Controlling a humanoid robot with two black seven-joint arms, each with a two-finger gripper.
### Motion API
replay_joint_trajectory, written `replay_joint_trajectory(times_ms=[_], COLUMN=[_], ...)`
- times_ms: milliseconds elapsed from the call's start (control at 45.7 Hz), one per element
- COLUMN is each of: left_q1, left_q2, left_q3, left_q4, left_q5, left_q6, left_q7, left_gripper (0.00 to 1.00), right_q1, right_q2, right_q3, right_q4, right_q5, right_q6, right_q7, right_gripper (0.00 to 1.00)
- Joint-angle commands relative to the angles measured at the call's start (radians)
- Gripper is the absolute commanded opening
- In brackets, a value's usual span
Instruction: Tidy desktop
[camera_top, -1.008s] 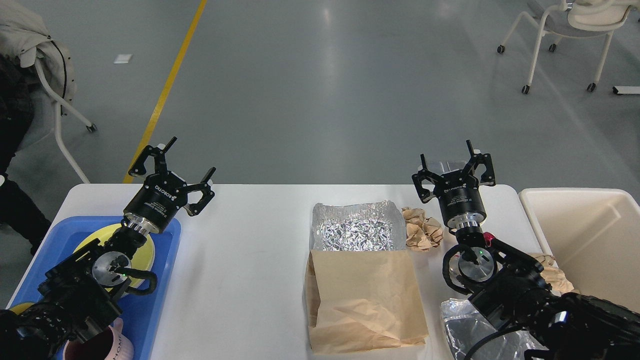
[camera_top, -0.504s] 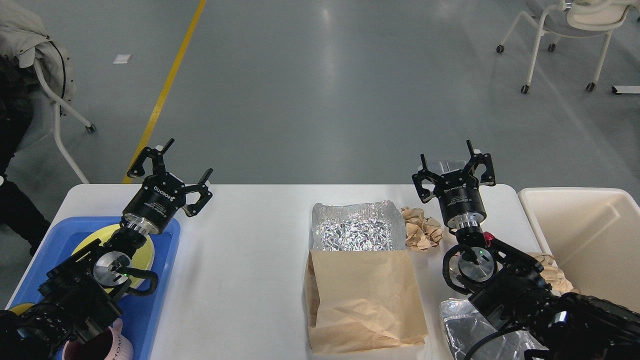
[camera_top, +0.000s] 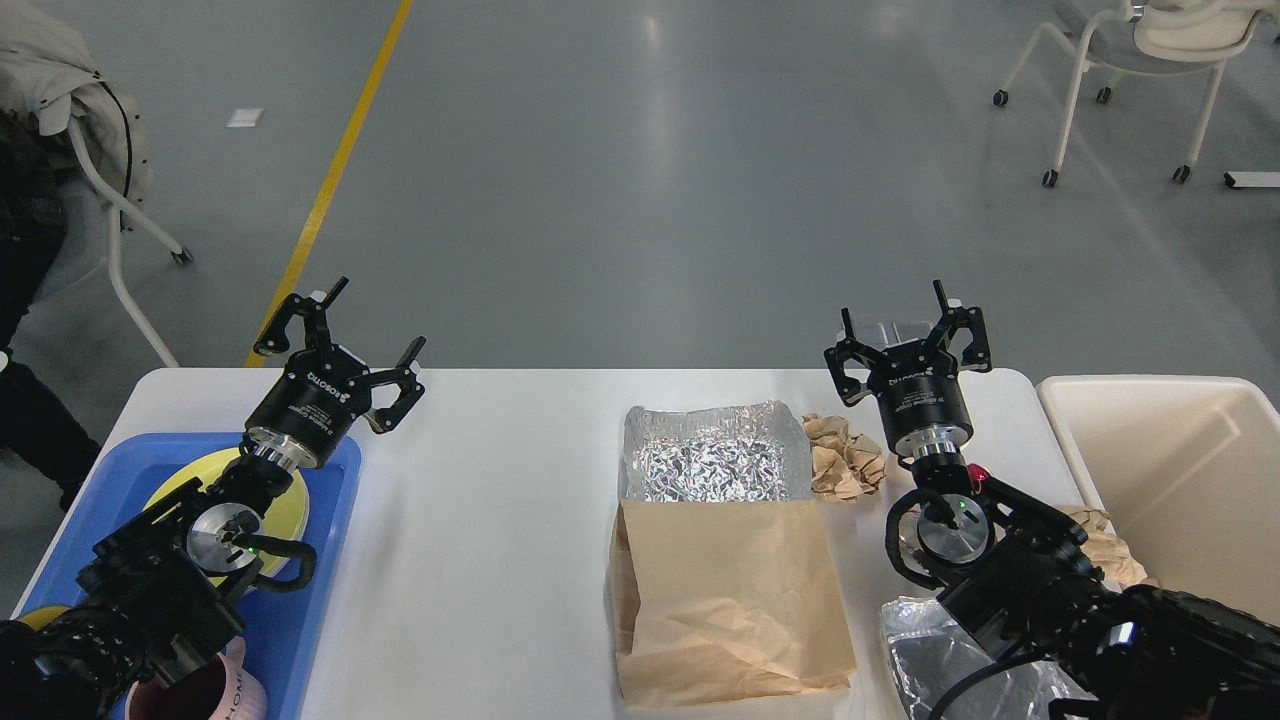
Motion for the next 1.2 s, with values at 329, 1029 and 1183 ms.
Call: replay_joint_trajectory(times_ms=[329, 1029, 1183], left_q1=[0.0, 0.0, 0.0], left_q2=[0.0, 0.0, 0.0], left_q3=[0.0, 0.0, 0.0], left_q4=[0.0, 0.0, 0.0], left_q5=[0.0, 0.0, 0.0], left_q6=[-0.001, -0.001, -0.001], left_q7=[0.0, 0.0, 0.0], left_gripper=[1.0, 1.0, 1.0], right_q1=[0.0, 0.0, 0.014], right_q2=[0.0, 0.0, 0.0], right_q3=[0.0, -0.003, -0.014], right_q4=[0.001, 0.001, -0.002], right_q5=[0.0, 0.0, 0.0], right_q6=[0.0, 0.0, -0.006], right_q7=[0.0, 0.0, 0.0], right_gripper=[1.0, 1.0, 1.0])
